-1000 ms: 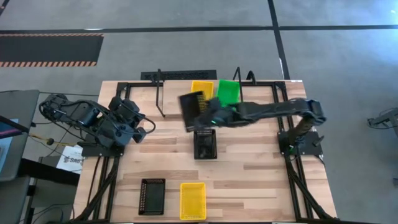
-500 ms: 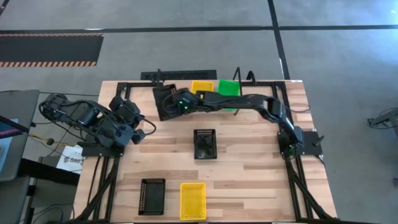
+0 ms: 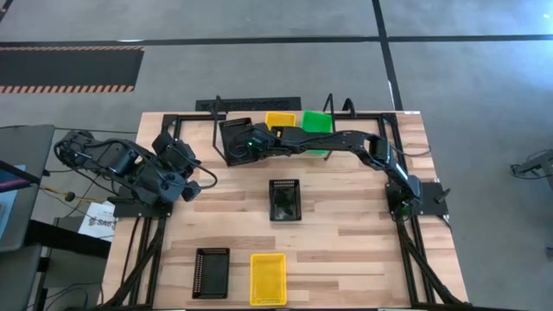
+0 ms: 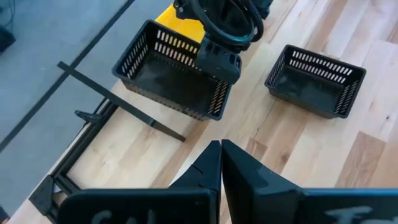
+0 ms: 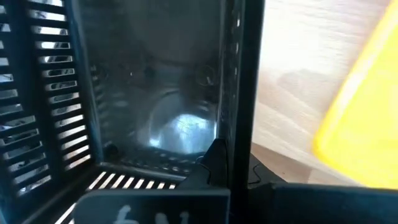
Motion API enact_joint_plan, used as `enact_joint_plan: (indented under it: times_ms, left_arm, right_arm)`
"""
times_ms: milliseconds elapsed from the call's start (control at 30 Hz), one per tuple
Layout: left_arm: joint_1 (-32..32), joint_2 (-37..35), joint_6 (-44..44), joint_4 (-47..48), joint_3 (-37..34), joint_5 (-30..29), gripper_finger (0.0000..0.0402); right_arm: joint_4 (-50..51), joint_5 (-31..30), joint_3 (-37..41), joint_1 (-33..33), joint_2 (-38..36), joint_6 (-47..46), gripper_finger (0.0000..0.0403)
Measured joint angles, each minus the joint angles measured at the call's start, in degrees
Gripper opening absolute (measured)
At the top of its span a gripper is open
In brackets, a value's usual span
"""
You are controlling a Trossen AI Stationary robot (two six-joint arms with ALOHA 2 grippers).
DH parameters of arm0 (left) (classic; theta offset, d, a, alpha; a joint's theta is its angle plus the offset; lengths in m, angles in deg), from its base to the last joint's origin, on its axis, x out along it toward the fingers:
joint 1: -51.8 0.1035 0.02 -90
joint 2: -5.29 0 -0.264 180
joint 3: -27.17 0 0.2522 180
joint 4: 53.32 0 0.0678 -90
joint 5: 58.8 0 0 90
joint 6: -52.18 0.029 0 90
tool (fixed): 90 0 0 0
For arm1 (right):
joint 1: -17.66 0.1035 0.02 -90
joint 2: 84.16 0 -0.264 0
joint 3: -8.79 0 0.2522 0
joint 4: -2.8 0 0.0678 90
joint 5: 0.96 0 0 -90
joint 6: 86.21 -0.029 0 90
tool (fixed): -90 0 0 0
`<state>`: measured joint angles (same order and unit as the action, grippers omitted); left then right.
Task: Stack baskets on shelf by color
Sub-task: Put the right black bin on the shelf
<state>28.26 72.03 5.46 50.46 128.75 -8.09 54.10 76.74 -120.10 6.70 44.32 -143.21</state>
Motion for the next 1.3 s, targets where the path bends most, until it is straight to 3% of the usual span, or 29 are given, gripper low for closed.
enact_joint_plan:
  times_ms: [167, 800, 1067, 1300]
  left_arm:
    - [0.0, 0.0, 0.1, 0.0, 0.0, 0.0, 0.0]
    - [0.0, 0.0, 0.5, 0.0, 0.0, -0.1, 0.0]
    - [0.0, 0.0, 0.5, 0.0, 0.0, -0.1, 0.0]
    - [0.0, 0.0, 0.1, 0.0, 0.0, -0.1, 0.0]
  right_arm:
    - [4.7, -1.1, 0.2, 0.0, 0.3, -1.6, 0.0]
    - [1.2, -4.0, 0.2, -0.3, 0.2, -4.4, 0.0]
    - [-0.3, -0.1, 0.1, -3.5, 0.2, -3.3, 0.0]
    - [1.4, 0.3, -5.2, -5.0, -0.1, 0.4, 0.0]
